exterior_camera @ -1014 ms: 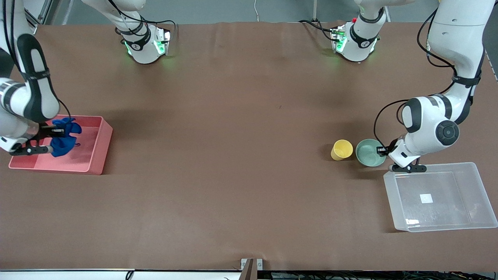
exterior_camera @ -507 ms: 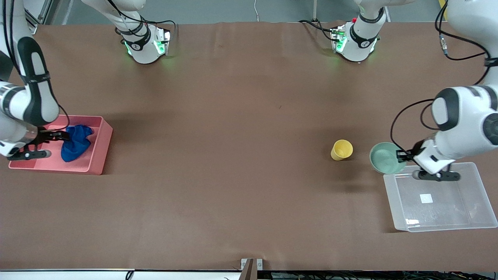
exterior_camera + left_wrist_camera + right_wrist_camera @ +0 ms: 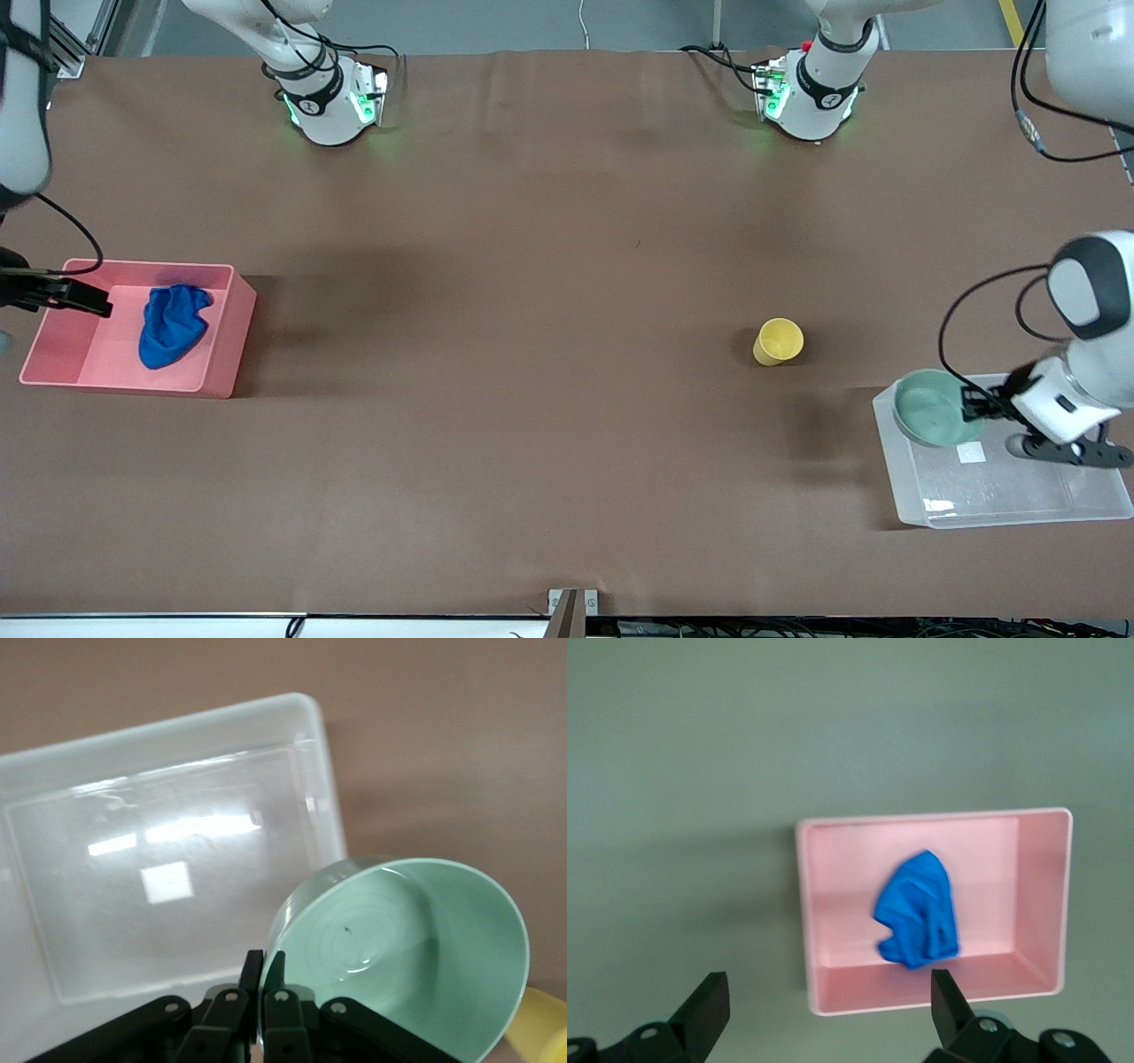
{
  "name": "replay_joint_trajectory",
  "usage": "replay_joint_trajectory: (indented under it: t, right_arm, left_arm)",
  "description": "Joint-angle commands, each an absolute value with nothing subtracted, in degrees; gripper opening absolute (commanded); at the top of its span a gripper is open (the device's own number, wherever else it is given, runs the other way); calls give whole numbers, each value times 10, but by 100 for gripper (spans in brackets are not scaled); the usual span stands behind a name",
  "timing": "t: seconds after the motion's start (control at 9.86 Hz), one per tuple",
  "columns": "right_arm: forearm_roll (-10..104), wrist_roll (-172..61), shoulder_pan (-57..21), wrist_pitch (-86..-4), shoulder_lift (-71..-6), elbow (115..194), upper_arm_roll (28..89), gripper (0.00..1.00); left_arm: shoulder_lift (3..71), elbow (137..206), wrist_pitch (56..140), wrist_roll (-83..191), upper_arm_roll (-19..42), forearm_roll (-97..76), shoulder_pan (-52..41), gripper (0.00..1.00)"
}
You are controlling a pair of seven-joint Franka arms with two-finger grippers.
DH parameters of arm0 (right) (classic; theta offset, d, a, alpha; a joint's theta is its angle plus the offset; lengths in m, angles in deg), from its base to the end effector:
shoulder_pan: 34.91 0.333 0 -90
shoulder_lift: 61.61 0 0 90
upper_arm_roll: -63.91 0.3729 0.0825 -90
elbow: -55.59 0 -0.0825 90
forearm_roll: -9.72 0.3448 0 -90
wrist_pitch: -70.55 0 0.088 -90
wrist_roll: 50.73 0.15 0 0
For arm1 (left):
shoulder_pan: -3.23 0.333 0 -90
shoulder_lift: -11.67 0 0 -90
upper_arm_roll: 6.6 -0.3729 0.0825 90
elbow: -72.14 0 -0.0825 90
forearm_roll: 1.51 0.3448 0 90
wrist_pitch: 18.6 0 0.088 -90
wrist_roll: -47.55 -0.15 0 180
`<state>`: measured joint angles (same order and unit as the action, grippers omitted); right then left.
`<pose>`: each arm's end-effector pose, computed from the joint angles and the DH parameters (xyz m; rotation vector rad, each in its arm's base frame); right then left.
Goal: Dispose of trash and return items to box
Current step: 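Drop the cloth into the pink bin while the left gripper carries the bowl, then lower the green bowl into the clear box and open the left gripper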
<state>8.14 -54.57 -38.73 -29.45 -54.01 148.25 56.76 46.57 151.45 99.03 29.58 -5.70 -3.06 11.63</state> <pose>0.5619 -0.1082 0.5617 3.0933 -0.1836 -0.0141 0.7199 0.0948 0.3811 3.1097 -0.2615 0.1024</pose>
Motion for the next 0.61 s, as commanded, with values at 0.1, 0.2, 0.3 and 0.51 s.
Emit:
replay_joint_trajectory:
  t: [0.1, 0.2, 0.3, 0.51]
  right_arm:
    - [116, -530, -403, -169, -571, 1397, 564, 100]
    - [138, -531, -408, -143, -589, 1390, 561, 100]
    - [137, -531, -407, -153, -618, 1433, 564, 100]
    - [130, -538, -407, -170, -630, 1444, 566, 100]
  left_arm:
    - [583, 1413, 1009, 244, -71, -26, 143, 1]
    - [599, 1413, 1019, 231, -73, -26, 153, 1]
    - [613, 1413, 1035, 224, -73, -26, 161, 1]
    - [642, 1413, 1072, 218, -74, -25, 174, 4]
